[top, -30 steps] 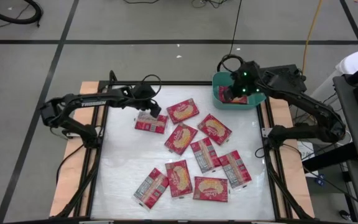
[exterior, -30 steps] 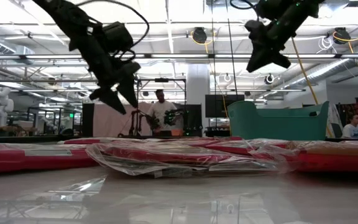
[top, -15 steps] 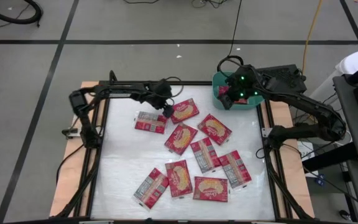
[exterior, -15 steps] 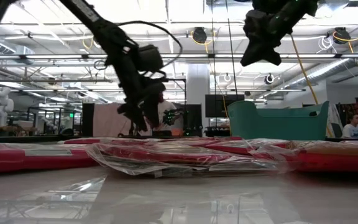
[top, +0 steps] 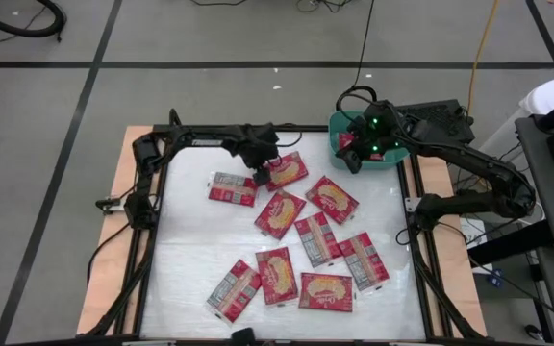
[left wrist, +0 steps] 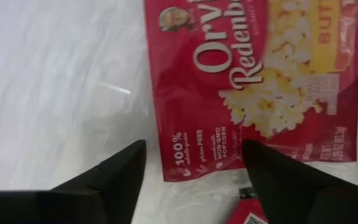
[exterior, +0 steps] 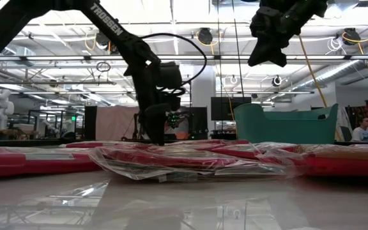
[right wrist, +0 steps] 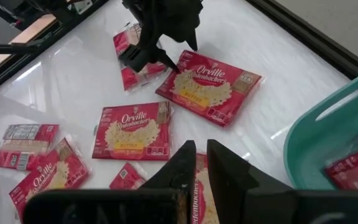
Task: Sort popcorn bags into baskets
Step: Put the red popcorn bag into the green bin
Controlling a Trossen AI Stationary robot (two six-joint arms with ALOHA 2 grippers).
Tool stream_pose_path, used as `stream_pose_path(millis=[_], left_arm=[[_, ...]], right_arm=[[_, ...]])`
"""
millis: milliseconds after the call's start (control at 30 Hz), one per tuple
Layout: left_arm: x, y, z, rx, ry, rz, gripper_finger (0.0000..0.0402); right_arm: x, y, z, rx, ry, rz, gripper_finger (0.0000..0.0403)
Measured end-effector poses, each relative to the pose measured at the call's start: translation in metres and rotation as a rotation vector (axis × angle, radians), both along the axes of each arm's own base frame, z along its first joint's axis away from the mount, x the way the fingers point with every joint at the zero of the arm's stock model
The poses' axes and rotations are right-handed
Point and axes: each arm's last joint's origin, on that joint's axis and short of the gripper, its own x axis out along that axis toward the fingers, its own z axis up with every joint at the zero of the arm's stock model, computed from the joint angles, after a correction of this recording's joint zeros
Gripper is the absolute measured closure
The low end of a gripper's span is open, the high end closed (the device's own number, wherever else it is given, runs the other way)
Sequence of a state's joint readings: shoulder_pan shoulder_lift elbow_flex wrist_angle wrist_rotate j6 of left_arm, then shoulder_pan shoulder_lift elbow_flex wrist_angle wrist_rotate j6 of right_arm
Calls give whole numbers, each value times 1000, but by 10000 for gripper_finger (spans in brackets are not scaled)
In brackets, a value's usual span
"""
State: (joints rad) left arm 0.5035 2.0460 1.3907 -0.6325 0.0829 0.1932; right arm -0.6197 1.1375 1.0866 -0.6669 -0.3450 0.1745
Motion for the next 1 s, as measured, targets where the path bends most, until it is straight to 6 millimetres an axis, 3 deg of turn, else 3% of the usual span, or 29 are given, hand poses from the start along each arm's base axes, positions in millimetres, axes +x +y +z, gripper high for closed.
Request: stream_pose_path(millis=[400,600,1000], left_arm=[[0,-7,1,-8,17,-71,388],[-2,-13,16,22,1,-76,398],[0,-39,66,202,-88,-302,400]], right_arm=[[0,0,1,-9,-5,1,369],[1,-1,1,-12,-7,-1,369],[1,-1,1,43,-18,-52,369]])
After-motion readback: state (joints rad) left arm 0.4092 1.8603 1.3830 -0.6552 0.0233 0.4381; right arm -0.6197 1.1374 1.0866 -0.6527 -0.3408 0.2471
